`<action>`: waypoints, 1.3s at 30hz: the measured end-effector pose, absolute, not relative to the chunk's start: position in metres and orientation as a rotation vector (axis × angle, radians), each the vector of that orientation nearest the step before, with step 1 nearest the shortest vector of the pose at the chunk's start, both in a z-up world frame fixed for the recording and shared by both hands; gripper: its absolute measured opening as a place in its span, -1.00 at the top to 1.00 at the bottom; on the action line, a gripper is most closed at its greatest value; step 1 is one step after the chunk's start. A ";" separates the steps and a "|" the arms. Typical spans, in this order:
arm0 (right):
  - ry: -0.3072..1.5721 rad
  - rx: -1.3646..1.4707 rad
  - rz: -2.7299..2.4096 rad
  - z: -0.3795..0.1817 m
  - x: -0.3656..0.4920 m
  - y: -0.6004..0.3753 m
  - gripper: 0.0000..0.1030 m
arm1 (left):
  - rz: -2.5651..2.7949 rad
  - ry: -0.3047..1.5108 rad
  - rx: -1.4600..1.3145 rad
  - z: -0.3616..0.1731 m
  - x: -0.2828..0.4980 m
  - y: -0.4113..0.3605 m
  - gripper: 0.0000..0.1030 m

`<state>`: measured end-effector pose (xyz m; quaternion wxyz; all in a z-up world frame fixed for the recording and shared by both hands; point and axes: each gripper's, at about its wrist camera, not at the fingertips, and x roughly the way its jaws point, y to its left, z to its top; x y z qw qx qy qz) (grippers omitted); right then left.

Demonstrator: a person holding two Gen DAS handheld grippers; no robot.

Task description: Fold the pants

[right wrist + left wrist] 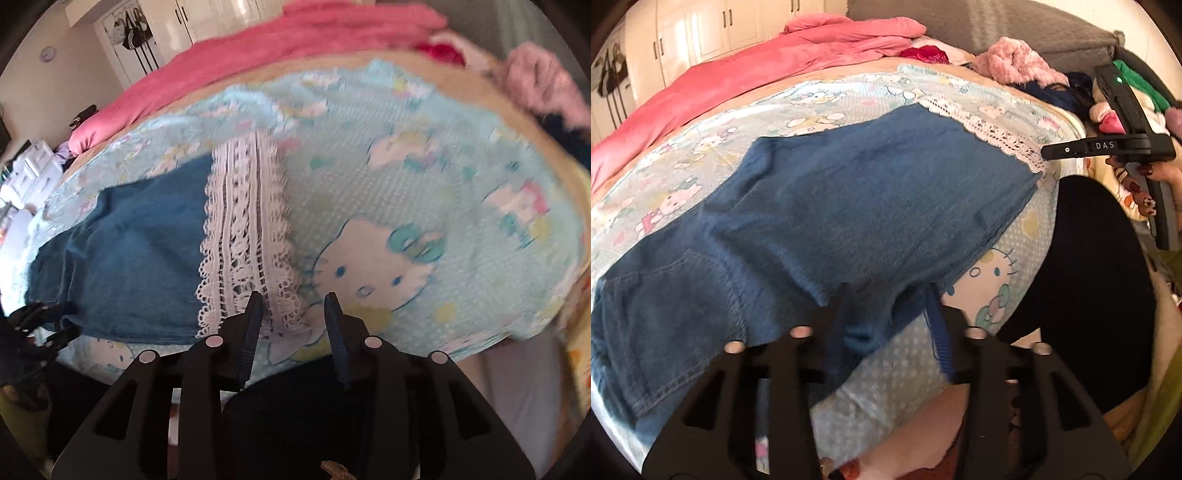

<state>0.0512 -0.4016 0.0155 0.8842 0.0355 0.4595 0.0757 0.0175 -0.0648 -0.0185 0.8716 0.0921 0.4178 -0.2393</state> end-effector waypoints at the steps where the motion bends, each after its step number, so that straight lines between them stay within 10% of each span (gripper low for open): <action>1: 0.925 0.048 0.149 0.021 0.047 -0.399 0.35 | -0.503 0.862 0.178 -0.013 0.013 -0.060 0.19; 10: 0.876 -0.109 0.383 0.034 0.055 -0.324 -0.03 | -0.132 0.713 -0.048 0.037 -0.008 0.048 -0.83; 20: 1.024 -0.063 0.421 -0.013 0.073 -0.309 -0.11 | 0.124 0.837 -0.309 0.004 0.014 0.127 -0.83; 22: 1.024 -0.039 0.442 -0.013 0.072 -0.312 -0.18 | 0.112 0.846 -0.312 -0.005 0.026 0.123 -0.48; 23: 1.024 -0.034 0.444 -0.012 0.071 -0.313 -0.18 | 0.108 0.850 -0.310 -0.006 0.030 0.120 0.26; 24: 1.026 -0.034 0.445 -0.012 0.071 -0.313 -0.18 | 0.120 0.847 -0.294 -0.008 0.031 0.120 0.38; 28: 1.022 -0.040 0.451 -0.012 0.068 -0.314 -0.19 | 0.229 0.779 -0.207 0.007 0.027 0.141 0.38; 39: 0.928 -0.124 0.493 0.009 0.043 -0.316 -0.30 | 0.144 0.673 -0.121 0.053 0.006 0.108 -0.41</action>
